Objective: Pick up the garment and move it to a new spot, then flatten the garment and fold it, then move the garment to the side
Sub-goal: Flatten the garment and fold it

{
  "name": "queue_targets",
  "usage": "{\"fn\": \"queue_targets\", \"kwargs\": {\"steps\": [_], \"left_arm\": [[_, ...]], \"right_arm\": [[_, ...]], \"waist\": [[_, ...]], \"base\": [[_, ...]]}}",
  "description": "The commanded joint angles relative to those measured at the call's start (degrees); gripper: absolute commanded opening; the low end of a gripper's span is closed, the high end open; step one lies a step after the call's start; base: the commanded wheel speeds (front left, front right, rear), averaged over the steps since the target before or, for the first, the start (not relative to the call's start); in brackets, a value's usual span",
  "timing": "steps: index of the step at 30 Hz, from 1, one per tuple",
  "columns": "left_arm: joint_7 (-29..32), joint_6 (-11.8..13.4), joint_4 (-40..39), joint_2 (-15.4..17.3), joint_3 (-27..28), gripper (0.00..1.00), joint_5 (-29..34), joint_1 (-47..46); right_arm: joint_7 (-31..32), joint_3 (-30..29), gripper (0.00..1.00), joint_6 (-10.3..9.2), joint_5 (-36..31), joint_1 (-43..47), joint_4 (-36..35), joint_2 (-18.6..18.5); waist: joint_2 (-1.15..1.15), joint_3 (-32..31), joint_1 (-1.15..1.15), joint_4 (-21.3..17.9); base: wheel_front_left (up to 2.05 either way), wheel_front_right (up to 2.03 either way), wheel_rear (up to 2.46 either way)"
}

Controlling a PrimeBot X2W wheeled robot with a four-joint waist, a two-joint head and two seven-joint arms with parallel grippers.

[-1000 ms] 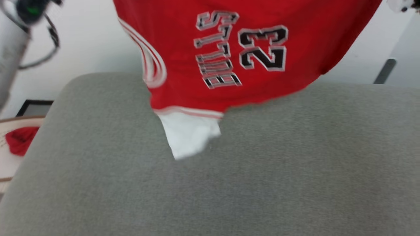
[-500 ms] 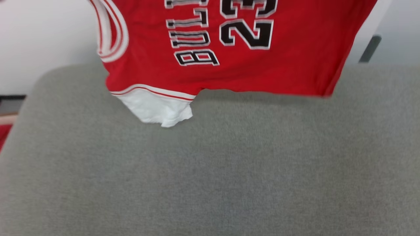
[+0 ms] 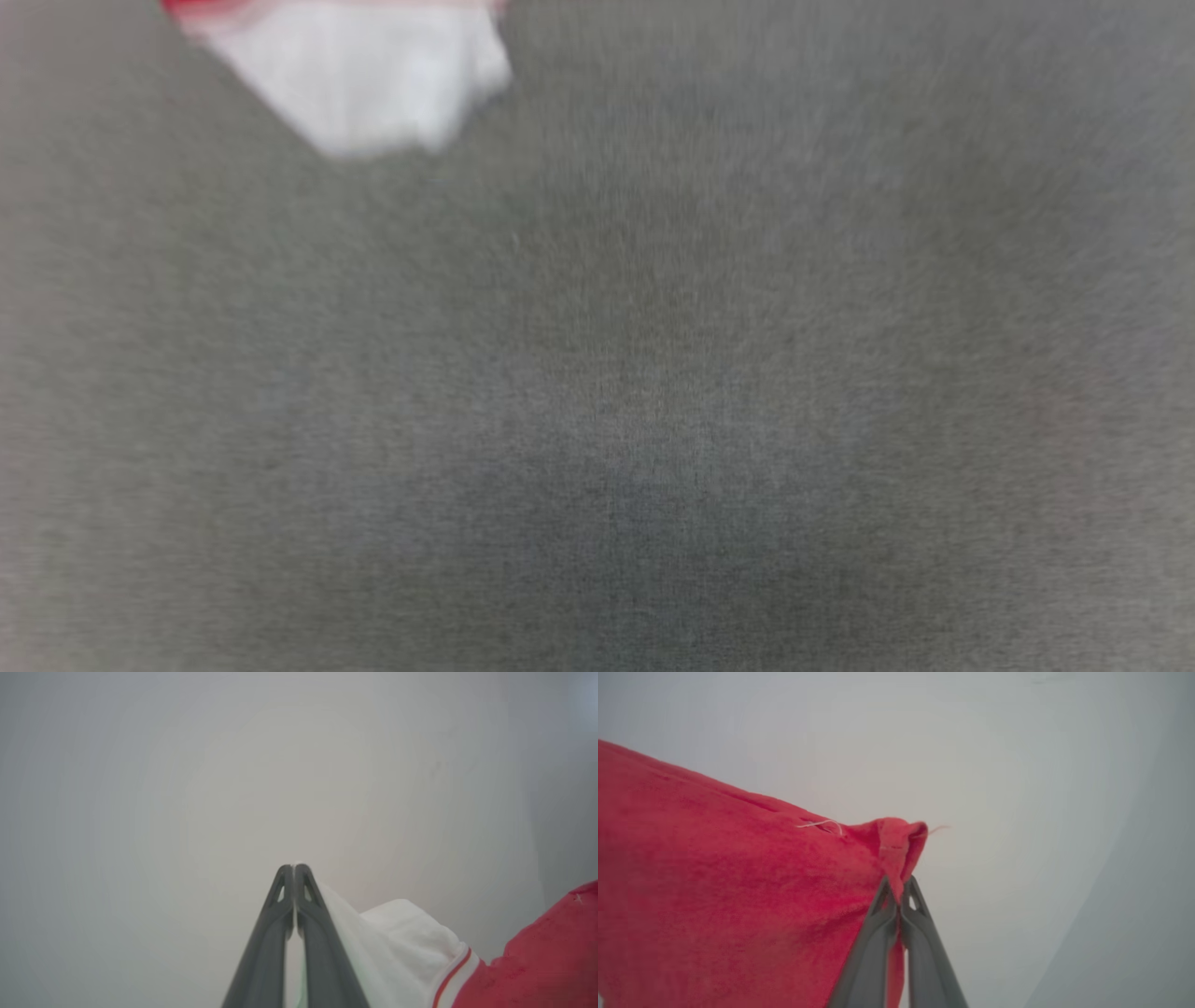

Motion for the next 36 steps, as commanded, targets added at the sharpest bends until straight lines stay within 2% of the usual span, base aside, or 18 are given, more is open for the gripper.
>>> {"fn": "queue_targets", "kwargs": {"steps": [1,5,9,12,18,23,27,29,36], "left_arm": [[-2.3,-0.1,0.1,-1.1,0.3,0.00,0.4,-2.7],[-5.0,-0.1,-0.6,-2.2,0.6,0.00,0.6,-6.3],[-6.0,-0.1,-2.8,-2.5,2.4,0.00,0.6,-6.2],[-5.9,-0.1,-4.4,-2.3,5.2,0.00,1.6,-3.0],[-6.0,0.0,-4.4,-3.0,10.0,0.00,2.9,3.5],[-6.0,0.0,-4.9,-4.0,10.1,0.00,2.4,10.9],[-6.0,0.0,-7.6,-2.9,6.7,0.00,1.0,15.5],[-5.0,0.0,-9.7,-1.8,4.5,0.00,-1.7,18.3],[-0.6,0.0,-22.7,6.5,-5.2,0.00,-8.9,29.5]], "right_arm": [[-2.4,-1.5,0.00,-0.06,-2.7,-2.3,2.4,0.9],[-4.0,-5.0,0.00,-0.06,-8.4,-5.3,4.5,0.8],[-4.1,-10.7,0.00,-0.06,-14.8,-3.7,0.7,-0.1],[-4.1,-15.2,0.00,-0.06,-19.4,-0.5,-1.3,0.9],[-4.1,-21.0,0.00,-0.06,-25.6,4.6,-0.9,3.3],[-4.2,-24.8,0.00,-0.06,-29.1,7.4,-0.6,5.2],[-4.2,-24.2,0.00,-0.06,-29.2,9.2,-1.9,5.8],[-4.1,-22.6,0.00,-0.06,-28.1,10.9,-2.5,5.6],[-4.1,-14.9,0.00,-0.06,-18.5,20.5,-5.7,2.3]], "waist": [[0.00,14.0,0.00,-1.2],[0.00,19.8,0.00,0.2],[0.00,24.0,0.00,2.1],[0.00,26.0,0.00,3.1],[0.00,26.9,0.00,4.0],[0.00,25.3,0.00,4.9],[0.00,23.1,0.00,5.4],[0.00,21.4,0.00,5.7],[0.00,12.6,0.00,6.4]], "base": [[0.00,0.00,0.00],[0.00,0.00,0.00],[0.00,0.00,0.00],[0.00,0.00,0.00],[0.00,0.00,0.00],[0.00,0.00,0.00],[0.00,0.00,0.00],[0.00,0.00,0.00],[0.00,0.00,0.00]]}}
